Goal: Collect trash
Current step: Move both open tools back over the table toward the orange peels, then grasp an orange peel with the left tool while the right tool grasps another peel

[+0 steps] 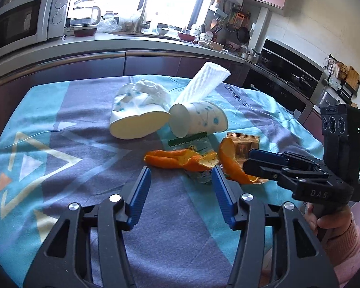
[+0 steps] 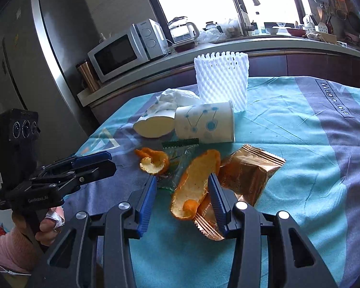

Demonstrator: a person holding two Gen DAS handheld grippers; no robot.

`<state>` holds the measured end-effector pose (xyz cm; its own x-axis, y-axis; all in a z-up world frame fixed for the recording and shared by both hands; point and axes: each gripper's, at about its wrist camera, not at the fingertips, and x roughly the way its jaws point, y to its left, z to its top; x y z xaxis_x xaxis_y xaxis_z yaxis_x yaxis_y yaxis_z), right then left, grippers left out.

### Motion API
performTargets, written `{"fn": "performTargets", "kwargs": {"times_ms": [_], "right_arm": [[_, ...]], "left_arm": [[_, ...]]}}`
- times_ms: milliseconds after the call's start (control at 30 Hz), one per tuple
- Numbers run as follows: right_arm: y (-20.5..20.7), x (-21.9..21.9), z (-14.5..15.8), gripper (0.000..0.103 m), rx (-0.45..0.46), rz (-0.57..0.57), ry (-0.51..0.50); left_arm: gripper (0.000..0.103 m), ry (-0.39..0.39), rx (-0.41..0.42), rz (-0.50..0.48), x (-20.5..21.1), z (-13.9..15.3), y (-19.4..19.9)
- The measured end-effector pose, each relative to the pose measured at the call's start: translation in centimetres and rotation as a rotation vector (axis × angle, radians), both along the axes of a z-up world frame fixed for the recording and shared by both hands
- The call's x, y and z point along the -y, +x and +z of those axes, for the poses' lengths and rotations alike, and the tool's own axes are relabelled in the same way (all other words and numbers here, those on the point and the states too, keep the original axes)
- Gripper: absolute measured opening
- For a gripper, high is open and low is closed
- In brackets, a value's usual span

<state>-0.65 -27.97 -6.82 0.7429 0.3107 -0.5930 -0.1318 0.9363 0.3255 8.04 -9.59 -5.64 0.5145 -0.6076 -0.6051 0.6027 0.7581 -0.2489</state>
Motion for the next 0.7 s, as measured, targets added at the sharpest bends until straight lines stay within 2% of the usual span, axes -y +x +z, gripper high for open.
{"fn": "performTargets", "kwargs": {"times_ms": [200,500,700], "right_arm": [[-0.3,-0.3,-0.5,0.041,-0.008,0.017,-0.014],[-0.5,0.0,-1.2,0.037,-0.015,0.031,-0.001],[-0.4,0.0,-1.5,0.024,-0.024,0.045,0.003]], "left_arm": [[0.05,0.029,-0.008,-0.047,2.8,-0.6,-0.2],[0.03,0.04,-0.06,-0.038,4.5,-1.7,1.7],[0.023,0.03,-0.067,-0.034,4.7,-1.9,1.8]]}}
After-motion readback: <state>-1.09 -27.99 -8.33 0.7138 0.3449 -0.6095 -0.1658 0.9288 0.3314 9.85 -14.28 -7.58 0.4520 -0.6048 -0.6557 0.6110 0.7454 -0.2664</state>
